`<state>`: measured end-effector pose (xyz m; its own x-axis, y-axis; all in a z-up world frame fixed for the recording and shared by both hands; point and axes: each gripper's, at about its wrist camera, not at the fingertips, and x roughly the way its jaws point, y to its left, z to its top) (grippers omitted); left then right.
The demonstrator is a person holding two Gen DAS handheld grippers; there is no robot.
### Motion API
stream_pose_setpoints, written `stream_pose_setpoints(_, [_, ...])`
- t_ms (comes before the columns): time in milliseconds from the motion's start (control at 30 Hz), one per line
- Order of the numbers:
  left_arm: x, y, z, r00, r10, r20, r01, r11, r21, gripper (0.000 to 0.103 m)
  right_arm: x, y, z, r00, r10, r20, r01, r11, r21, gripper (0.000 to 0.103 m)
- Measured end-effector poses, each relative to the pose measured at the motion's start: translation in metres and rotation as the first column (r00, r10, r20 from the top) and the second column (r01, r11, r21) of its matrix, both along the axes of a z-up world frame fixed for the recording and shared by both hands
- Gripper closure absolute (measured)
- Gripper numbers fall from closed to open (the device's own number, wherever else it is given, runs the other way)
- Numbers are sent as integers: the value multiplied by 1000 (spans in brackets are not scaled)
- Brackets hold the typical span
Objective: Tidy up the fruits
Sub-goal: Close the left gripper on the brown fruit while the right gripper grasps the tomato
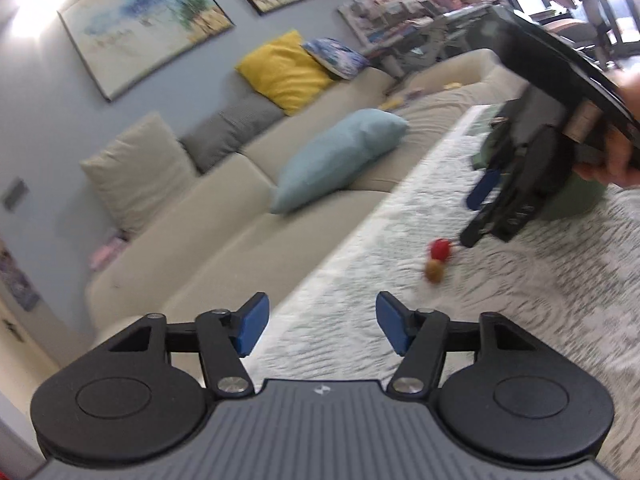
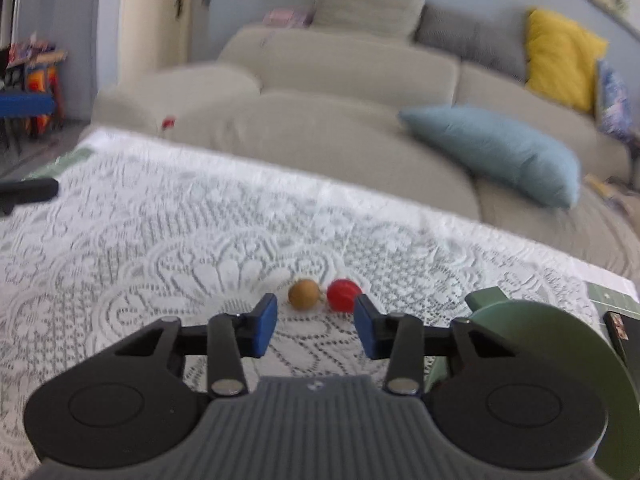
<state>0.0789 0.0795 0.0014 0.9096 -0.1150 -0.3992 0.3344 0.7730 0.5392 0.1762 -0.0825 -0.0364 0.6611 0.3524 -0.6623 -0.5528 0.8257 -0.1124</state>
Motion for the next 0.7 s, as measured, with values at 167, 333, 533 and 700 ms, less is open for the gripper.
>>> stream_pose_setpoints(167, [38,-23,-15,988,-76,-133,72,997,-34,36,31,0,7,990,86,-110,-97,990,-101,66])
stream_pose_setpoints(333, [80,-37,-34,949,-130,-289,108,990,-88,47,53,1,7,973,176,-149,-202,962,-185,70])
stream_pose_setpoints(533, [119,-50,-53,905,-149,-399,104,986,-132,57,77,9,-1,941,272,-202,-316,920,-234,71])
stream_pose_setpoints(700, [144,-59,-59,884,-159,-439,88,980,-178,62,92,17,-10,916,325,-235,-385,877,-287,71])
